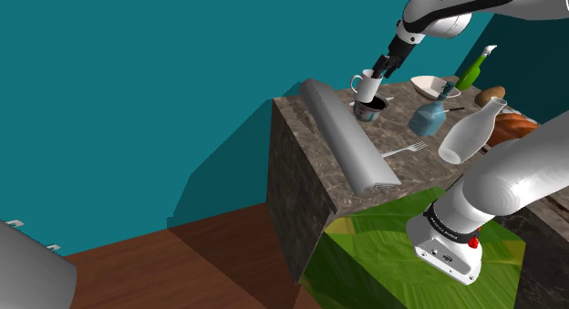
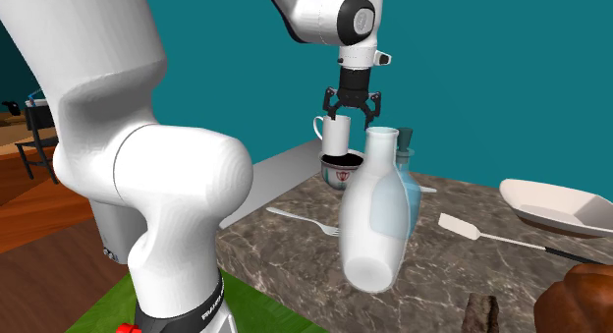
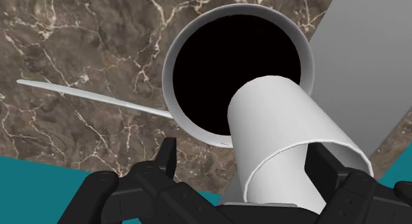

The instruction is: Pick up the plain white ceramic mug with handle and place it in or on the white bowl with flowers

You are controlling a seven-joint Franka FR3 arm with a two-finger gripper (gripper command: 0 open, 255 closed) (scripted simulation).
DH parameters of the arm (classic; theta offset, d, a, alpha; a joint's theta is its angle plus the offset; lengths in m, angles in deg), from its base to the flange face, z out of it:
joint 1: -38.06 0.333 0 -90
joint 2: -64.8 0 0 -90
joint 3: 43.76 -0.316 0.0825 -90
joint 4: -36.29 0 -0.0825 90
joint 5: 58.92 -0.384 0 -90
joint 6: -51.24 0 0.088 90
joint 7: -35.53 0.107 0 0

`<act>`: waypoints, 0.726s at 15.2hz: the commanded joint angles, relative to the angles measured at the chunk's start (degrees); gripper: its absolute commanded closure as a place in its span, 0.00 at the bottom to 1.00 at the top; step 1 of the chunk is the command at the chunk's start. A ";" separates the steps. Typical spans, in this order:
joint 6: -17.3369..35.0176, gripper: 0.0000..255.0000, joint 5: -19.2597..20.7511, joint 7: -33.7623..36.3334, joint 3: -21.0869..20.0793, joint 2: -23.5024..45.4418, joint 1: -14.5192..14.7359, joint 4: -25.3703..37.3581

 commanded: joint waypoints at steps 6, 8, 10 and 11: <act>-6.54 0.00 1.47 1.01 -0.44 -3.07 -0.60 3.66; -6.54 0.00 1.46 1.00 -0.44 -3.07 -0.60 3.66; -6.54 0.00 1.46 1.00 -0.44 -3.07 -0.60 3.66; -6.54 0.00 1.46 1.00 -0.44 -3.07 -0.60 3.66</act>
